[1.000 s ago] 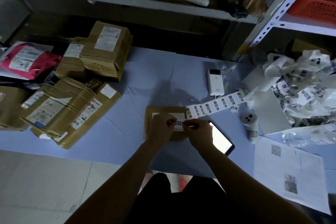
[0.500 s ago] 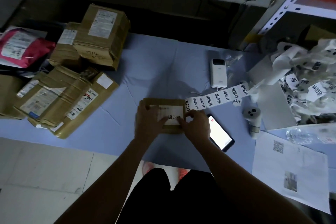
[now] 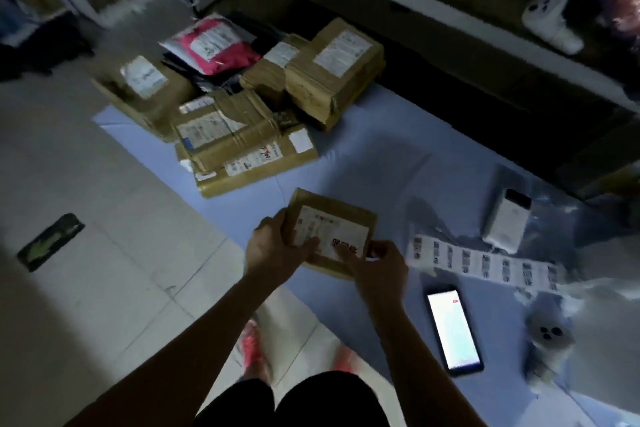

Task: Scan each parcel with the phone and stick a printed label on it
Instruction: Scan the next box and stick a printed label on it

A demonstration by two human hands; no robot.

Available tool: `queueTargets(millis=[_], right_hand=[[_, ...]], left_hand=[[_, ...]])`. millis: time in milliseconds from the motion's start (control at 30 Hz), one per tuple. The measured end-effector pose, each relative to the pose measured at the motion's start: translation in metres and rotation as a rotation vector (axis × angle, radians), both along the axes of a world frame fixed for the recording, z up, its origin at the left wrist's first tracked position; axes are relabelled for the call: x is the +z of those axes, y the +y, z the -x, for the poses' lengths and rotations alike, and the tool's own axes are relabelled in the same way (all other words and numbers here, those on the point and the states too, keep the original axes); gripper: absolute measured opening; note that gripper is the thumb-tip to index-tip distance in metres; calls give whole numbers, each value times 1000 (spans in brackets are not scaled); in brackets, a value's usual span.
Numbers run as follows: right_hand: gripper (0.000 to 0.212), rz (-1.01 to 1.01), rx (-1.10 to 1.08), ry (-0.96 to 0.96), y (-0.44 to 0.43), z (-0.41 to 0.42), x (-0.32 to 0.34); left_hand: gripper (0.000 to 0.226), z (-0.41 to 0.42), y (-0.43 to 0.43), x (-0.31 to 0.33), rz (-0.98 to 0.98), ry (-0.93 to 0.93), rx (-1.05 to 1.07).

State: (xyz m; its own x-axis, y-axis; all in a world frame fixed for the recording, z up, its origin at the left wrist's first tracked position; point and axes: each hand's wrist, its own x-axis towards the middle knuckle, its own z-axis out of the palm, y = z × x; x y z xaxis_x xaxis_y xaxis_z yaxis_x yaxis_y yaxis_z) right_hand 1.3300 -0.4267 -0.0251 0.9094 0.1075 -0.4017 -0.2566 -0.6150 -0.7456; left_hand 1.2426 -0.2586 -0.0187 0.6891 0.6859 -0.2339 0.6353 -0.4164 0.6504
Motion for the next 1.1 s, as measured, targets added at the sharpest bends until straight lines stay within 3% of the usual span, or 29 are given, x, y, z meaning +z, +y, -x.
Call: queueTargets(millis=[100, 200, 333, 567, 800, 900, 1000, 1100], right_hand=[[40, -40, 148, -101, 47, 19, 20], [28, -149, 255, -169, 114, 52, 39], [24, -188, 371, -158, 219, 107, 54], [26, -139, 463, -141, 391, 196, 63], [27, -112, 508, -64, 536, 242, 31], [27, -113, 524, -16, 606, 237, 5], [27, -133, 511, 26, 681, 227, -23], [25, -124, 456, 65, 754, 212, -50]], left_hand=[[68, 41, 41, 22, -126, -144, 144], [69, 91, 101, 41, -108, -283, 290], [80, 164, 198, 49, -90, -333, 357], [54, 280, 361, 54, -69, -391, 362], [41, 332, 506, 18, 20, -303, 339], [43, 325, 581, -10, 38, -243, 316], [29, 308, 665, -32, 70, -181, 280], [38, 284, 745, -44, 108, -127, 247]])
